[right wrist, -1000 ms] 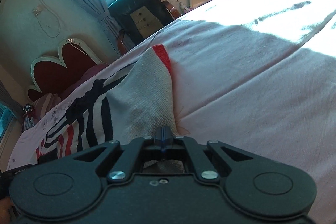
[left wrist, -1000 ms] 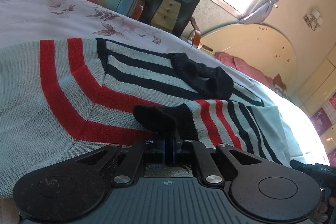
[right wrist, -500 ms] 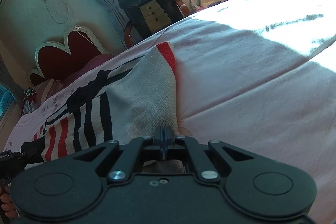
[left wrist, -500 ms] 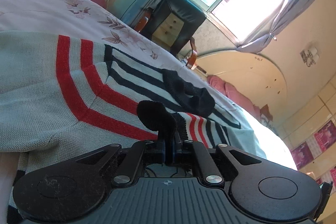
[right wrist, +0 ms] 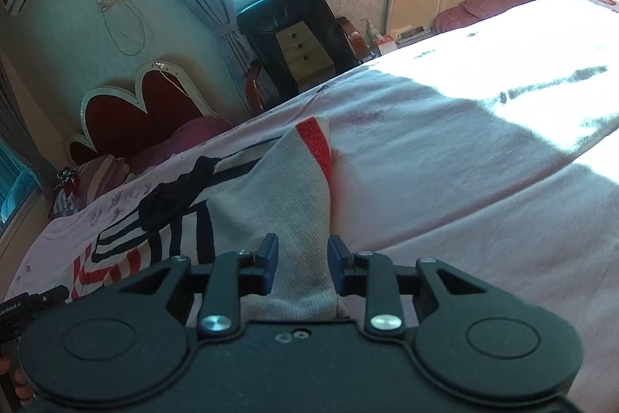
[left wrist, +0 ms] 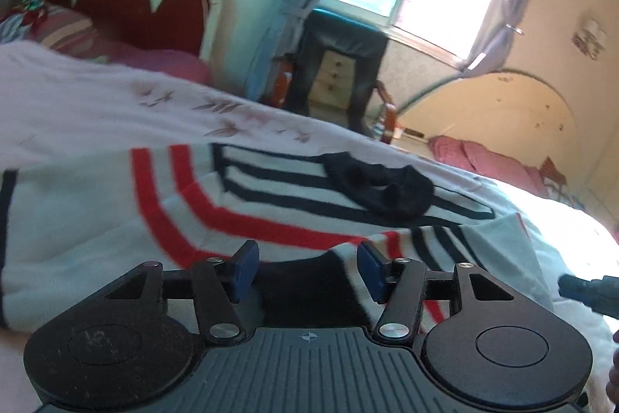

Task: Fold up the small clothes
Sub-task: 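Grasp the sweater side edge with the right gripper and fold it over the sleeve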

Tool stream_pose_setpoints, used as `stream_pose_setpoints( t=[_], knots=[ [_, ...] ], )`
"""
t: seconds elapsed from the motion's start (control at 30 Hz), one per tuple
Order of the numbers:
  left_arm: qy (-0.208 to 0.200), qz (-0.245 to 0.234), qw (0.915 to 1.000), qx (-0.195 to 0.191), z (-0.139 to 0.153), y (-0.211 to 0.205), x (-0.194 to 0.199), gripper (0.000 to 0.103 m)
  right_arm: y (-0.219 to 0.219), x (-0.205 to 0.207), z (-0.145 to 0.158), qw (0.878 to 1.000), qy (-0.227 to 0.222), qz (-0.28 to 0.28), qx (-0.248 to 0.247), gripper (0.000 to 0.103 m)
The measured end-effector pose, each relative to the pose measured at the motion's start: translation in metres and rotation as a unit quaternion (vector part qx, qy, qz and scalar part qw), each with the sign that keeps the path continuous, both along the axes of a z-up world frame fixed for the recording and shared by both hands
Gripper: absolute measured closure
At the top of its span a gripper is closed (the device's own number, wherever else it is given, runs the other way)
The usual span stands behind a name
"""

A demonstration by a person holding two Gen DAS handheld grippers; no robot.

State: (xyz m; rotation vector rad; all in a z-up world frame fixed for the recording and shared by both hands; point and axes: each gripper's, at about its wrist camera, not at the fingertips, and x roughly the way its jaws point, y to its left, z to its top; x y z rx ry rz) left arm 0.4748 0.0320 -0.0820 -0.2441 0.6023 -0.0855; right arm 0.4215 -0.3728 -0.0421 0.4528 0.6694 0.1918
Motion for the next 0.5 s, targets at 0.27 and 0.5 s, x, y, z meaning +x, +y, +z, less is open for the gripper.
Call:
stream_pose_setpoints(
  t=[0.27,0.5],
  knots=[
    [0.010,-0.076,0.9961,0.042,-0.016,-0.056,0.050,0.048,-0.005,0.063,-0.004,0.999,-0.014,-0.011,0.034,0.083],
    [0.033,0.008,0.9990,0.028,-0.036,-0.039,0.055,0.048,-0.017,0.109,-0.017,0.997,0.007,-0.025,0.066,0.070]
  ],
)
